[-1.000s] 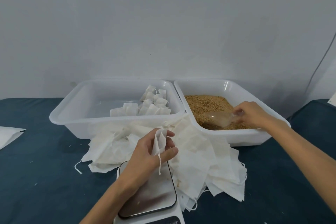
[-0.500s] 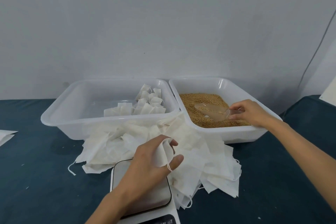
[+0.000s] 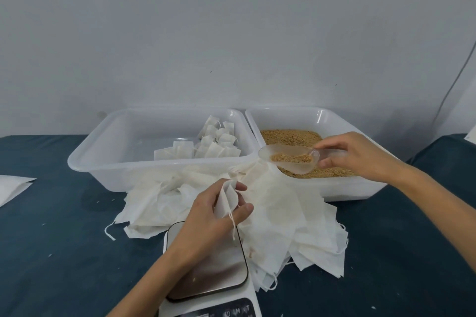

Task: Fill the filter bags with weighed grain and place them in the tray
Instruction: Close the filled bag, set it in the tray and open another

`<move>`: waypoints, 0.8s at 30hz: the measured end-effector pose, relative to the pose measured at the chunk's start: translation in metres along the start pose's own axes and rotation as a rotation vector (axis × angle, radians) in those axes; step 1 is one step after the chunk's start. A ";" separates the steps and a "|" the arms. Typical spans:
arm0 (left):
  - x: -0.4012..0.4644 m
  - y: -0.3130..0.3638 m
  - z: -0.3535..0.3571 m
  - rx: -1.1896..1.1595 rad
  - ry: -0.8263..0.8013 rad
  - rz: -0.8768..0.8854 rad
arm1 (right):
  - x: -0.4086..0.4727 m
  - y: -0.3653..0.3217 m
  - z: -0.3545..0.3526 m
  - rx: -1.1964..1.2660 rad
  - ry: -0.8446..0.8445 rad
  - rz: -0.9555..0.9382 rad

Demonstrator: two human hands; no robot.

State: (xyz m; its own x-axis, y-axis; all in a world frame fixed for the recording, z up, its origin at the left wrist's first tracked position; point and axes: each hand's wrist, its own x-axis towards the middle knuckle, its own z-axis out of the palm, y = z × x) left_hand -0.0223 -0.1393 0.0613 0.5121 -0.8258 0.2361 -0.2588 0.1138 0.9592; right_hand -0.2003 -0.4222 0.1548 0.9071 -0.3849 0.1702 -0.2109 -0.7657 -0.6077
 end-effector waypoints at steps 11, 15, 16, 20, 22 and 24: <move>0.002 -0.005 -0.007 0.091 0.032 0.016 | -0.012 -0.050 0.022 -0.097 -0.056 -0.169; 0.001 -0.005 -0.006 0.133 0.039 0.025 | -0.012 -0.056 0.023 -0.170 -0.031 -0.176; 0.001 -0.006 -0.004 0.130 0.039 0.018 | -0.013 -0.057 0.023 -0.191 -0.025 -0.177; -0.001 -0.008 0.002 0.121 0.036 -0.021 | -0.014 -0.063 0.021 -0.248 0.000 -0.195; -0.001 -0.009 0.003 0.133 0.034 -0.018 | -0.014 -0.068 0.021 -0.279 0.000 -0.210; -0.002 -0.010 0.003 0.170 0.042 0.002 | -0.015 -0.073 0.022 -0.292 -0.019 -0.210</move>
State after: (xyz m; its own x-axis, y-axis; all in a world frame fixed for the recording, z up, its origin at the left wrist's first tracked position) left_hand -0.0233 -0.1408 0.0512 0.5438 -0.8017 0.2479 -0.3927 0.0179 0.9195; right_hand -0.1909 -0.3497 0.1795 0.9479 -0.1956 0.2514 -0.1114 -0.9430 -0.3136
